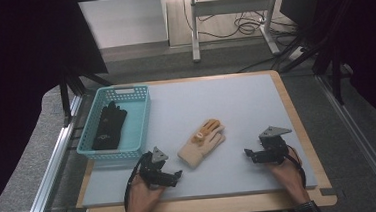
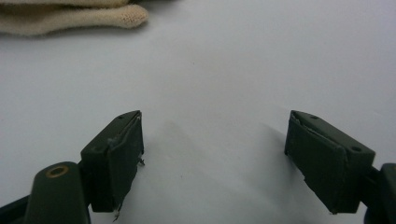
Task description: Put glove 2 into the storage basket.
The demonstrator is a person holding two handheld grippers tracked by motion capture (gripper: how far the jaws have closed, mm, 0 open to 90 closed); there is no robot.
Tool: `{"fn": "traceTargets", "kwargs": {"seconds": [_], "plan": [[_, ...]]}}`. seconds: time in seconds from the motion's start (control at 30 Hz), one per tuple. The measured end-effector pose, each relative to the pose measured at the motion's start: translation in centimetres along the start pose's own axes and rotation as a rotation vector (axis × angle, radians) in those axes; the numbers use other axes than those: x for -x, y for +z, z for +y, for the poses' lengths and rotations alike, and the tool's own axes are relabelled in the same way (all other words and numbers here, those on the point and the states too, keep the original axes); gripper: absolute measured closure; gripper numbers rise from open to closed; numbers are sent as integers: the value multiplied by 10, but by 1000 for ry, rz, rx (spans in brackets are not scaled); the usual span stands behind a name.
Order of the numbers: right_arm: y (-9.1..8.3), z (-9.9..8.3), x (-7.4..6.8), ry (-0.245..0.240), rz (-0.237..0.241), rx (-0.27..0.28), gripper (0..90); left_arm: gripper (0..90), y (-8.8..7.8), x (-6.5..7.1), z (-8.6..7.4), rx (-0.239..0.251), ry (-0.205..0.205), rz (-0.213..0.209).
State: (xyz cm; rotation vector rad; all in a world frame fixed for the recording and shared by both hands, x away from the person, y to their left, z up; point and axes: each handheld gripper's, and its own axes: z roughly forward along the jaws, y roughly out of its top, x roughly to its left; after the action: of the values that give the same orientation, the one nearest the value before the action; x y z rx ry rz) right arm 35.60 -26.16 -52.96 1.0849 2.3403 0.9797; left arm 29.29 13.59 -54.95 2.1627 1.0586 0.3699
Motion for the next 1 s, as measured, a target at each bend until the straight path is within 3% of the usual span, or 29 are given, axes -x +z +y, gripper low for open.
{"fn": "traceTargets", "kwargs": {"seconds": [0.37, 0.57, 0.67, 1.0], "plan": [[0, -1, 0, -3, -2, 5, 192, 17, 0, 0, 1, -4, -3, -4], [0, -1, 0, -4, -3, 5, 192, 25, -1, -3, 8, -31, -3, -30], [0, -1, 0, -4, -3, 5, 192, 30, 1, -2, 14, -21, -17, -77], [0, -1, 0, -4, -3, 5, 191, 18, 9, 11, 53, -24, 32, -118]]}}
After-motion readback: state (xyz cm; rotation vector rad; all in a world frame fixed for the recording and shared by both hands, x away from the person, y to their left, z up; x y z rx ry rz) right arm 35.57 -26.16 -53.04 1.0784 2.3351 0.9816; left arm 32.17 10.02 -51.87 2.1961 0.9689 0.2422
